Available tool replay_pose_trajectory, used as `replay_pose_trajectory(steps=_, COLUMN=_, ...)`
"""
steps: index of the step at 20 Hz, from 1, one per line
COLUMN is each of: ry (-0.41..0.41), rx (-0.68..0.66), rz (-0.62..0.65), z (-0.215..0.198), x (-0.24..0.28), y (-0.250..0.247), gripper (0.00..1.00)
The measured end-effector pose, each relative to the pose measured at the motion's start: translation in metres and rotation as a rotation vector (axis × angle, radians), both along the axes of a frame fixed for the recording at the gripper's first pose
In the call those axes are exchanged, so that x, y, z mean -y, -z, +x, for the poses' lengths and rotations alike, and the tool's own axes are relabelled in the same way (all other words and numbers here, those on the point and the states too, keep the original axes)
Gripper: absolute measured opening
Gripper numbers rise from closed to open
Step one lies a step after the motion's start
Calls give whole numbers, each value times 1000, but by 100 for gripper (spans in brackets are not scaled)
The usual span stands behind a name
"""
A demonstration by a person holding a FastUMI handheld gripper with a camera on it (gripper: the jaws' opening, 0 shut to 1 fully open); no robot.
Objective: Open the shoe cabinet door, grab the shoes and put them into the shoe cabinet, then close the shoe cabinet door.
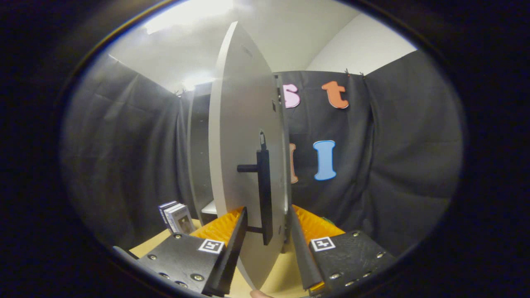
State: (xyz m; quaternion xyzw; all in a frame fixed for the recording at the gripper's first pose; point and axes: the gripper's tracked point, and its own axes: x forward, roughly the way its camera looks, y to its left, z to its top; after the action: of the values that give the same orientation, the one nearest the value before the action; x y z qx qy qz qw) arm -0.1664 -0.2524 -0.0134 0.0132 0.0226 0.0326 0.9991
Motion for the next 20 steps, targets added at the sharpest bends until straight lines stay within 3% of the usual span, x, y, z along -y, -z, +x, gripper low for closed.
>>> replay_pose_trajectory(steps=13, ry=-189, rx=-114, rz=60, z=79, x=-114, y=32, gripper=62)
replay_pose_trajectory(steps=14, ry=-187, rx=-121, rz=61, z=85, x=-121, y=34, gripper=63)
replay_pose_trajectory(steps=17, ry=-216, rx=-128, rz=63, z=108, x=-147, y=39, gripper=83)
replay_pose_trajectory(steps=20, ry=-227, rx=-122, rz=43, z=130, x=-169, y=42, gripper=82)
